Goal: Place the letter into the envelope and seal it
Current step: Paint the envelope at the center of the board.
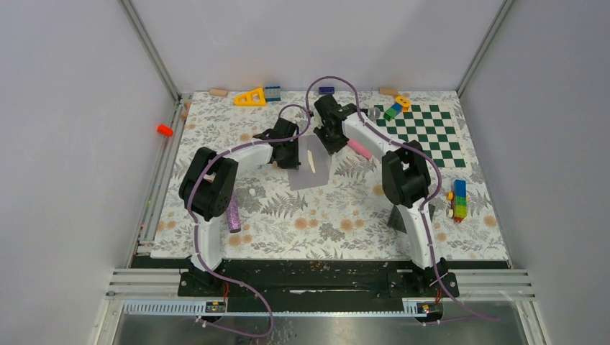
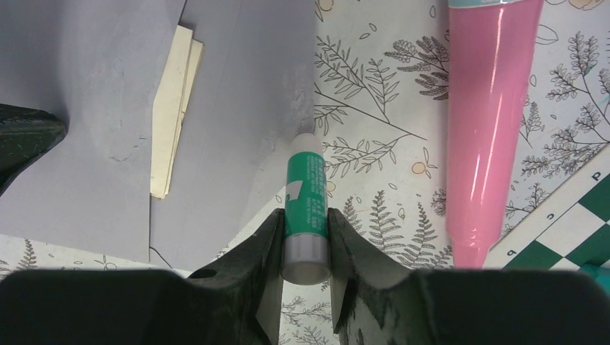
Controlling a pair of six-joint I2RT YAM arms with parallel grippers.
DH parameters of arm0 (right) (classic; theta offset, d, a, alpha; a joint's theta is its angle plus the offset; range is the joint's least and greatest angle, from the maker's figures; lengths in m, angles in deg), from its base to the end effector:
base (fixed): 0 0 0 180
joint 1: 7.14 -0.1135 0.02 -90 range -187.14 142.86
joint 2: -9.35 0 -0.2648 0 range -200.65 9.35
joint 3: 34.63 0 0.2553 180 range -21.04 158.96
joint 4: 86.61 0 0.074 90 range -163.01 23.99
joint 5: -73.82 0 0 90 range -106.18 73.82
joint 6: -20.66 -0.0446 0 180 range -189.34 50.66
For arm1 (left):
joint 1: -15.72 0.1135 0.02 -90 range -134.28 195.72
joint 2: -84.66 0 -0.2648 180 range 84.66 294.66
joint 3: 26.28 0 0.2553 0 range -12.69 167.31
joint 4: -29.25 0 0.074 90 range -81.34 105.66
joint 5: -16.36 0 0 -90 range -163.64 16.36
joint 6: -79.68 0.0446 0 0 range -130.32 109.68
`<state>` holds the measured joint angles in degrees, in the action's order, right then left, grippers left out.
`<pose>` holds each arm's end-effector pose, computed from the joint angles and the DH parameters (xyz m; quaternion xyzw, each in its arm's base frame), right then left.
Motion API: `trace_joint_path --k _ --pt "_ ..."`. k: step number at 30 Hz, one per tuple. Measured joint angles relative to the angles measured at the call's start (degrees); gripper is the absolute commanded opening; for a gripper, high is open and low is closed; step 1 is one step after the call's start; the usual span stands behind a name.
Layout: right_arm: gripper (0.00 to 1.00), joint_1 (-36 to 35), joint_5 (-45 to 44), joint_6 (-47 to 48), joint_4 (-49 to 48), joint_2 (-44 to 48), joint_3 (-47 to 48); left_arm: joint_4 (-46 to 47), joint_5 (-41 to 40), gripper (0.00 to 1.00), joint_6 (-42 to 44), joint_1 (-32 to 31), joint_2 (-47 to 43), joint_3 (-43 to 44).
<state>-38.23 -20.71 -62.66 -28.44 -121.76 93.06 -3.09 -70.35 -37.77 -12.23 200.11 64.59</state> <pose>0.4345 0.2579 0.1936 -0.3044 0.9197 0.0144 0.2478 0.3792 -0.2041 0.1471 0.0124 0.9582 -0.1566 0.2392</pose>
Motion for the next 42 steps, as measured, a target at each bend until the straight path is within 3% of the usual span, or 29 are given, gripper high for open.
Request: trace_joint_path --k 9,22,30,42 --pt "0.00 1.11 4.76 -1.09 0.39 0.85 1.01 0.00 -0.15 0.00 0.00 -0.09 0.00 0.00" --pt "0.00 1.18 8.28 -5.25 0.31 -4.13 12.59 0.00 -0.17 0.00 0.02 -0.09 0.00 0.00" --pt "0.00 1.20 8.11 -5.55 2.34 -6.93 10.51 0.00 -0.20 0.00 0.02 -0.09 0.00 0.00" --pt "0.00 1.20 6.32 -3.98 1.11 -3.78 4.39 -0.02 -0.85 0.00 0.00 -0.35 -0.02 0.02"
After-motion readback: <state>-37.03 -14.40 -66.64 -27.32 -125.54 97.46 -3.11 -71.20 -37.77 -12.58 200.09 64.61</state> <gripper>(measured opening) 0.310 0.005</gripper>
